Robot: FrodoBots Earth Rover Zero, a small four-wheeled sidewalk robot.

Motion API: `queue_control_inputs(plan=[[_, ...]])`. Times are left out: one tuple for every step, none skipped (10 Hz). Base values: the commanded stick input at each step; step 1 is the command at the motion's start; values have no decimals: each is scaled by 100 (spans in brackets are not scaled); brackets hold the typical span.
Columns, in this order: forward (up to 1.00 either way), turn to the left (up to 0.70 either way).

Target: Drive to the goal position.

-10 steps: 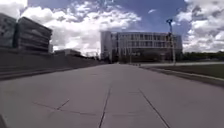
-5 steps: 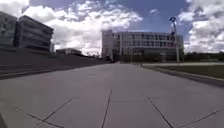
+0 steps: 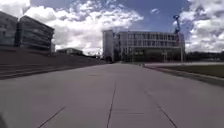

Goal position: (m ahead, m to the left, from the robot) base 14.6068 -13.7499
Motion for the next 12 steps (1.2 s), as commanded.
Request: queue_control_inputs(plan=[[70, 0], [70, 0], [70, 0], [70, 0], [70, 0], [70, 0], [70, 0], [70, 0], [70, 0], [70, 0], [70, 0], [70, 0]])
